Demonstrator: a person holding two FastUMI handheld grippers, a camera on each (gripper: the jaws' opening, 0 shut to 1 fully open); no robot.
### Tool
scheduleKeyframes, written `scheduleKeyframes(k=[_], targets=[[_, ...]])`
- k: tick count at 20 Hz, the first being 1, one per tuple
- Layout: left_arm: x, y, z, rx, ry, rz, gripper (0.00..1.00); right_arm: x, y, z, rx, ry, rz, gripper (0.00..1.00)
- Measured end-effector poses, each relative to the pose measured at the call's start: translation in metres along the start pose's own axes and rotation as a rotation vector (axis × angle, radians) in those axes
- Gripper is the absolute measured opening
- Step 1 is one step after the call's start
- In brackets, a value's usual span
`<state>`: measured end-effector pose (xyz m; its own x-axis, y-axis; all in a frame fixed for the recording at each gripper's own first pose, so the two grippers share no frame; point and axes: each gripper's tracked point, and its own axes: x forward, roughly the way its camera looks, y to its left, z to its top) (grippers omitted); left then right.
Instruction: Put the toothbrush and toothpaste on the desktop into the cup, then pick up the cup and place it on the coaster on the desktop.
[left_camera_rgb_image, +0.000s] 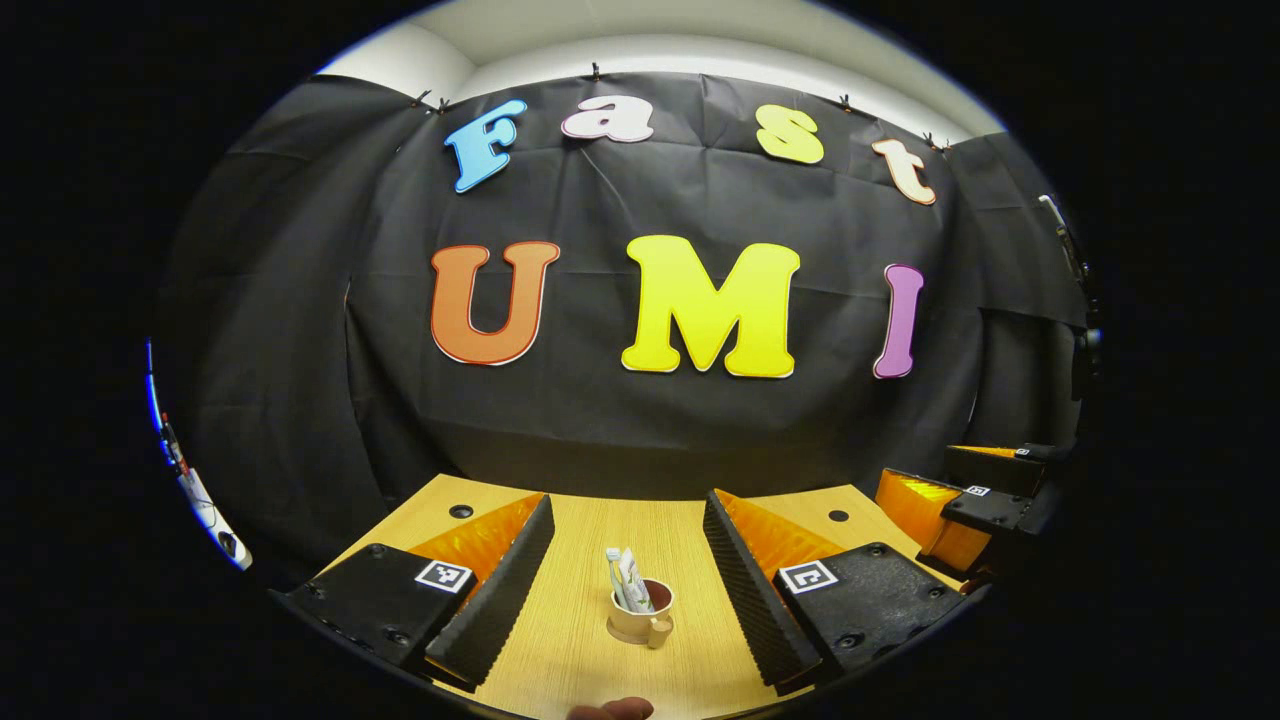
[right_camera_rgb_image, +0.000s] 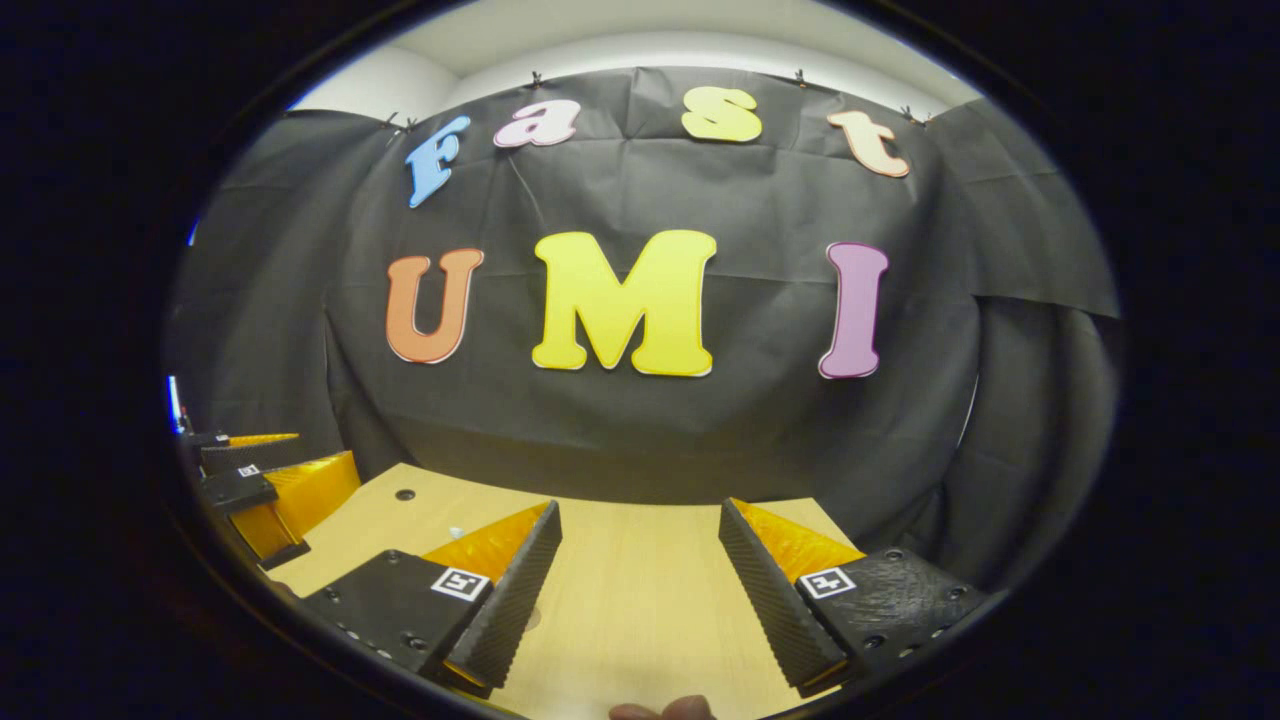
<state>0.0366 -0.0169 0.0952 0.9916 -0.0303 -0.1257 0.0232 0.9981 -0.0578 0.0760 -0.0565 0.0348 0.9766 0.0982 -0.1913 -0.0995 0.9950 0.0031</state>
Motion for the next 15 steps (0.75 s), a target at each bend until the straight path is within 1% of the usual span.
scheduleKeyframes(k=[1, 3, 4, 6, 8, 15], targets=[[0.000, 0.000, 0.000, -0.001, 0.001, 0.001, 0.95, 0.001, 0.000, -0.001, -0.011, -0.002, -0.003, 0.94], [-0.002, 0.001, 0.000, -0.003, 0.001, 0.001, 0.95, -0.004, 0.003, 0.000, -0.013, -0.005, 0.005, 0.96], [-0.001, 0.003, 0.000, -0.003, 0.001, 0.003, 0.95, -0.005, 0.003, 0.001, -0.014, -0.004, 0.008, 0.94], [-0.002, 0.003, 0.001, -0.002, -0.001, 0.004, 0.95, -0.004, 0.004, 0.002, -0.019, -0.003, 0.014, 0.96], [-0.002, 0.004, 0.002, 0.002, -0.002, 0.005, 0.95, -0.003, 0.008, 0.002, -0.016, -0.005, 0.017, 0.94], [-0.002, 0.006, 0.004, 0.015, -0.004, 0.003, 0.95, -0.001, 0.011, 0.004, -0.015, -0.005, 0.022, 0.94]])
